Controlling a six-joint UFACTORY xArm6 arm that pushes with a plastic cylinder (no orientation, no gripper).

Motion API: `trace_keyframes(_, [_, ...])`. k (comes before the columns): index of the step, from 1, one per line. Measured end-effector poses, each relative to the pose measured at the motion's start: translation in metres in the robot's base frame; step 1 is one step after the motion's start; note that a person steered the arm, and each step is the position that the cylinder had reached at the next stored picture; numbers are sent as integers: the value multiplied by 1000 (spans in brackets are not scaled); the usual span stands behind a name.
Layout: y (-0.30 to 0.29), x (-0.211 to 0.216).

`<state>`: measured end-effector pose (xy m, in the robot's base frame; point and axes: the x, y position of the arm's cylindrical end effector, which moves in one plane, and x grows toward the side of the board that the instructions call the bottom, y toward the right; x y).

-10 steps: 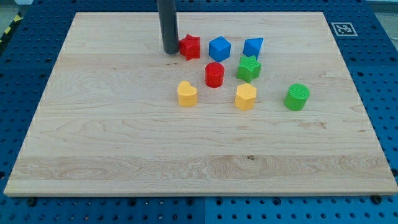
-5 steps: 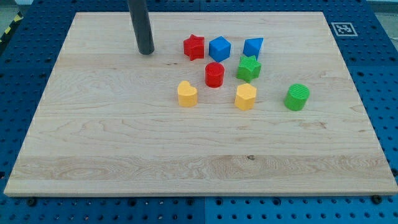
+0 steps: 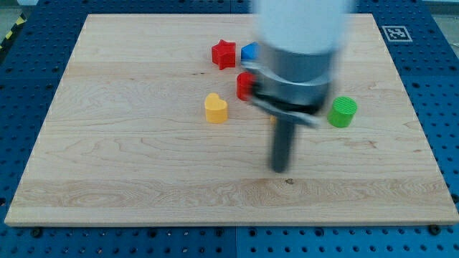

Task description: Push the green circle closer to the yellow hexagon

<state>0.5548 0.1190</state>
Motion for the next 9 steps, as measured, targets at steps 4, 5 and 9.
trace_keyframes(4, [148,-86])
trace_keyframes(5, [112,-89])
trace_keyframes(9, [40,-95])
